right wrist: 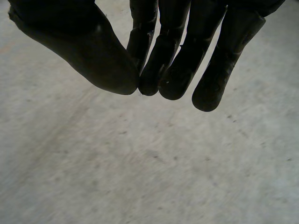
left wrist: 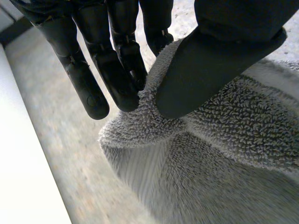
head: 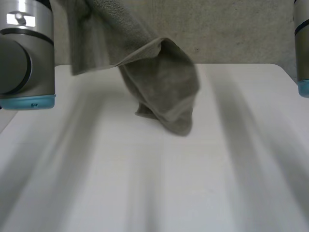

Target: Fold the towel.

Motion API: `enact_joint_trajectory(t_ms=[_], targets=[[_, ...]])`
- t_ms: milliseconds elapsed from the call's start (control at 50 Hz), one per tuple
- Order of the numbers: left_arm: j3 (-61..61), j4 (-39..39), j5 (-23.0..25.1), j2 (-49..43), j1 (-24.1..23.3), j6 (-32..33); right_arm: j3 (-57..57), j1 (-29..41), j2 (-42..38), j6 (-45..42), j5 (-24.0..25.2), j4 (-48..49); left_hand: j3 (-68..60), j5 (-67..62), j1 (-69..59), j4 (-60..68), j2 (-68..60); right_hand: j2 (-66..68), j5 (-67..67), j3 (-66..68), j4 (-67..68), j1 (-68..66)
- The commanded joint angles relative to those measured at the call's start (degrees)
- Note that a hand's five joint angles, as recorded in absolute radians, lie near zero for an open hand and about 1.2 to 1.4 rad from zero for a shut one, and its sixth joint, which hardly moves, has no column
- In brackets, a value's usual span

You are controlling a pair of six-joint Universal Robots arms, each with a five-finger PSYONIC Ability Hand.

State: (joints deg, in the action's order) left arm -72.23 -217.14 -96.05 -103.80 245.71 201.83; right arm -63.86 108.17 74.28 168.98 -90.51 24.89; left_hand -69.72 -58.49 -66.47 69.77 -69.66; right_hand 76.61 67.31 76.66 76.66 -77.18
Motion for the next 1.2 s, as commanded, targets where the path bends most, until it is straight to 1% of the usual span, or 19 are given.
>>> enact_joint_trajectory(t_ms=[20,100,160,180,200,220,240,260,300,360,460,580,620,660,680,760,880,980,1200], targets=[[-12.5,2.4,2.1,-0.2,1.5,-2.8,-5.7,0.8,-1.3,-0.6,6.5,-5.9,-10.3,-11.5,-13.5,10.2,-10.3,3.4,2.7,3.3,3.3,-2.8],[-20.1,2.3,4.7,-1.7,5.0,-3.2,-11.7,0.9,-3.6,-2.2,10.8,-7.7,-10.3,-11.5,-13.5,10.2,-10.3,3.4,2.7,3.3,3.3,-2.8],[-23.9,2.6,5.8,-3.9,6.6,-3.1,-13.2,0.9,-4.1,-3.3,11.4,-8.6,-10.3,-11.5,-13.5,10.2,-10.3,3.4,2.7,3.3,3.3,-2.8],[-25.4,2.7,6.4,-4.8,6.9,-3.1,-14.9,1.0,-5.0,-4.8,12.0,-10.5,-10.3,-11.5,-13.5,10.2,-10.3,-9.9,-10.6,-9.9,-9.9,10.4],[-25.4,2.7,6.4,-4.8,6.9,-3.1,-16.3,1.0,-6.2,-6.8,12.0,-12.3,-10.3,-11.5,-13.5,10.2,-10.3,-32.0,-32.7,-32.0,-32.0,32.6],[-26.9,2.7,7.0,-5.8,7.0,-2.9,-16.3,1.0,-6.2,-6.8,12.0,-12.3,-10.3,-11.5,-13.5,10.2,-10.3,-32.2,-32.9,-32.3,-32.3,32.8],[-26.9,2.7,7.0,-5.8,7.0,-2.9,-17.4,1.2,-7.3,-8.6,12.0,-13.7,-10.3,-11.5,-13.5,10.2,-10.3,-44.4,-45.1,-44.4,-44.4,44.9],[-28.1,2.8,7.4,-6.4,7.1,-2.9,-17.4,1.2,-7.3,-8.6,12.0,-13.7,-10.3,-11.5,-13.5,10.2,-10.3,-44.5,-45.2,-44.5,-44.5,45.1],[-29.0,3.0,7.5,-6.6,7.1,-2.9,-19.2,1.7,-9.0,-11.6,11.2,-15.4,-10.3,-11.5,-13.5,10.2,-10.3,-57.4,-58.1,-57.4,-57.4,58.0],[-30.2,4.3,7.5,-5.9,6.7,-2.9,-20.5,1.8,-9.7,-13.1,11.2,-15.8,-10.3,-11.5,-13.5,10.2,-10.3,-66.6,-67.3,-66.7,-66.7,67.2],[-29.8,8.6,7.5,-1.8,5.3,-3.6,-20.4,1.7,-9.7,-12.3,11.4,-16.3,-10.3,-11.5,-13.5,10.2,-10.3,-66.6,-67.3,-66.7,-66.7,67.2],[-29.0,14.7,7.5,10.3,3.6,-6.7,-16.7,1.2,-9.5,-9.6,12.1,-20.3,-10.3,-11.5,-13.5,10.2,-10.3,-66.6,-67.3,-66.7,-66.7,67.2],[-28.8,16.5,7.5,17.5,3.5,-10.4,-14.1,1.2,-9.8,-8.1,13.4,-23.1,-10.3,-11.5,-13.5,10.2,-10.3,-66.6,-67.3,-66.7,-66.7,67.2],[-28.5,17.2,7.8,20.9,3.5,-12.3,-8.3,1.2,-10.8,-5.6,20.3,-27.8,-10.3,-11.5,-13.5,10.2,-10.3,-66.6,-67.3,-66.7,-66.7,67.2],[-28.1,18.1,8.0,23.2,3.4,-13.4,-8.3,1.2,-10.8,-5.6,20.3,-27.8,-10.3,-11.5,-13.5,10.2,-10.3,-66.6,-67.3,-66.7,-66.7,67.2],[-25.8,23.0,8.1,27.9,3.4,-15.1,-0.7,1.7,-15.2,-3.4,26.2,-29.3,-10.3,-11.5,-13.5,10.2,-10.3,-66.6,-67.3,-66.7,-66.7,67.2],[-23.1,28.6,8.0,28.7,3.4,-17.8,6.7,4.5,-23.5,2.7,27.2,-28.8,-10.3,-11.5,-13.5,10.2,-10.3,-66.6,-67.3,-66.7,-66.7,67.2],[-20.8,31.9,8.1,28.6,3.5,-24.4,10.1,8.4,-29.9,4.9,27.5,-28.0,-10.3,-11.5,-13.5,10.2,-10.3,-66.6,-67.3,-66.7,-66.7,67.2],[-17.9,34.1,8.0,28.8,3.5,-25.9,15.9,18.7,-39.1,7.9,27.3,-24.5,-10.3,-11.5,-13.5,10.2,-10.3,-66.6,-67.3,-66.7,-66.7,67.2]])
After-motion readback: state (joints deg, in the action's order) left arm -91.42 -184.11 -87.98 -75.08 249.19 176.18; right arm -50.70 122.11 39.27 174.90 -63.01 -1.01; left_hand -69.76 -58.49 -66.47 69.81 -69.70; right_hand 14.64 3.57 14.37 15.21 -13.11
